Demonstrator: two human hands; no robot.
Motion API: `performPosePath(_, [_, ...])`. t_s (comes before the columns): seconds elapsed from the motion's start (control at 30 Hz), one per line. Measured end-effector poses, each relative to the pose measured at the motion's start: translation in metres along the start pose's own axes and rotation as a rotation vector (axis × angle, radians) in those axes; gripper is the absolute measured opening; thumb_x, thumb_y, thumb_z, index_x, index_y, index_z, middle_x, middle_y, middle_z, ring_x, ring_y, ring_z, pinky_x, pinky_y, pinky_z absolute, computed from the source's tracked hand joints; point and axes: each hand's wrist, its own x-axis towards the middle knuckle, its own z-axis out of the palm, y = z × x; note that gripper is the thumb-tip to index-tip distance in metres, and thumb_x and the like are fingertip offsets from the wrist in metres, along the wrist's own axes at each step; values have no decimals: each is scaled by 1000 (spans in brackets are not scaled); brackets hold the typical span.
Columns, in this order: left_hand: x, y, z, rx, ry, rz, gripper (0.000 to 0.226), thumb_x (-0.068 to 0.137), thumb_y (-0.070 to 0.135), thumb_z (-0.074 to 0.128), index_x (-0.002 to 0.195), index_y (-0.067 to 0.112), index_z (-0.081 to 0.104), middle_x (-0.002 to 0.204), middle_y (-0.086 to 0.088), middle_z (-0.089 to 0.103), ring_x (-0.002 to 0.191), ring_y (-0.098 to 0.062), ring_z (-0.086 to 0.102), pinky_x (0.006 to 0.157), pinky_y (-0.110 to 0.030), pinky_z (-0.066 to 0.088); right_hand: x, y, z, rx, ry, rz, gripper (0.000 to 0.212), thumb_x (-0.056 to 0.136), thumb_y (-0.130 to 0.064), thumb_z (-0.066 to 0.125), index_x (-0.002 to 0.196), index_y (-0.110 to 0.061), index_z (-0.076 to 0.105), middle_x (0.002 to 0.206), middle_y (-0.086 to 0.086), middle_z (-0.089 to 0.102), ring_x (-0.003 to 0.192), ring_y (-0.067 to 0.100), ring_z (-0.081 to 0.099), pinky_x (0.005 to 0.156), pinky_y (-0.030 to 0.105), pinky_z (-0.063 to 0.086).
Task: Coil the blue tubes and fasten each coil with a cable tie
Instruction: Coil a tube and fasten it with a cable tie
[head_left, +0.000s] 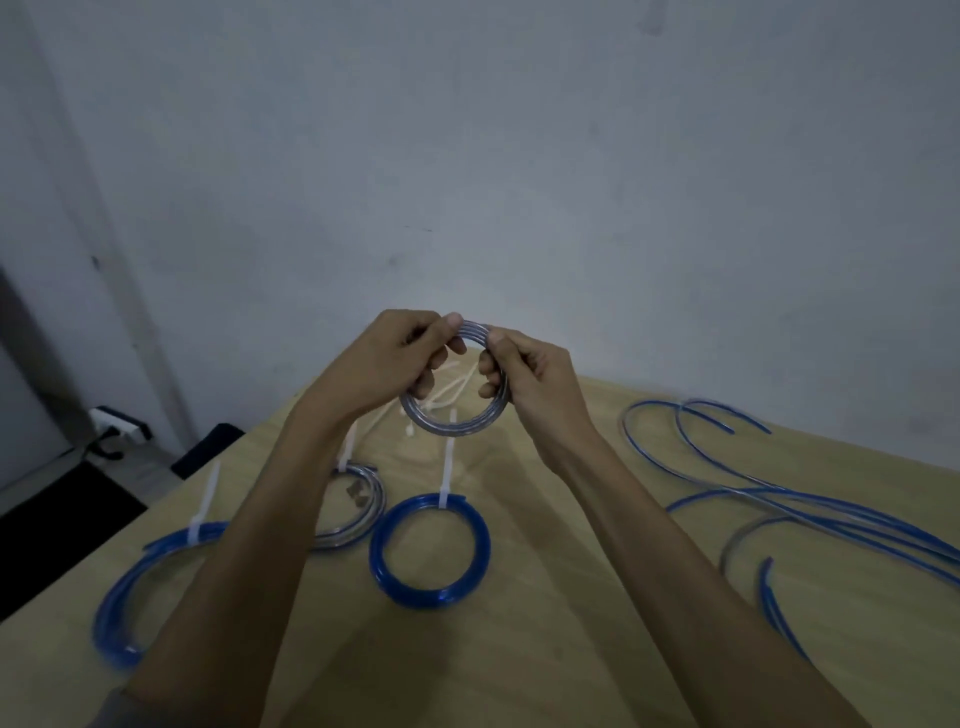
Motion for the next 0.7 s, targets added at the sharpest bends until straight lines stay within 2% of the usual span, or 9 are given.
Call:
performPosePath(0.13, [4,-13,-8,-57,19,-57,45,106,35,45,93,-3,65,54,3,33,42,-12,31,42,-23,29,14,10,12,44,-88,7,27,105,-15,52,121,-4,71,78,9,62,67,8,56,71,23,57])
performPosePath(0.23, [5,-24,-16,0,73,-49,44,106,34,45,85,-1,61,52,2,33,43,-15,30,43,-26,29,23,18,18,28,-149,48,28,104,-24,54,120,-11,72,89,8,72,75,14,65,77,31,61])
performPosePath(0.33, [4,-34,-22,25,150,-36,44,106,34,46,83,0,60,52,-1,35,45,-18,34,46,-28,32,41,32,17,-51,-90,117,37,104,-44,48,116,-19,73,97,1,75,85,14,70,78,32,60])
performPosePath(0.37, [4,-36,-24,34,164,-34,43,106,34,46,82,2,60,52,-1,36,46,-19,36,47,-28,33,48,41,16,-146,-57,102,38,105,-43,46,116,-18,72,96,0,74,82,12,68,75,33,58])
performPosePath(0.43, [3,-40,-27,37,181,-35,42,106,34,45,81,5,61,52,-1,38,46,-19,38,49,-28,35,58,65,10,-518,-70,-5,31,106,-31,47,118,-16,72,97,-3,72,81,10,63,75,33,52])
performPosePath(0.53, [2,-43,-30,8,204,-43,43,106,36,45,85,3,63,53,-2,37,45,-16,38,47,-25,37,62,97,4,-1016,-278,-55,25,102,-20,52,121,-22,70,104,-5,57,94,18,60,80,33,49])
performPosePath(0.6, [2,-43,-31,-47,209,-51,44,106,36,46,87,0,63,55,-2,35,47,-16,34,47,-25,35,59,104,6,-1154,-356,-65,26,101,-20,55,123,-24,68,109,-3,52,93,19,56,78,36,50])
performPosePath(0.7, [3,-43,-30,-140,205,-53,46,106,35,47,90,-5,62,57,1,31,51,-16,27,49,-28,28,55,102,11,-1236,-383,-164,22,99,-19,56,118,-20,69,109,1,51,94,22,53,76,41,51])
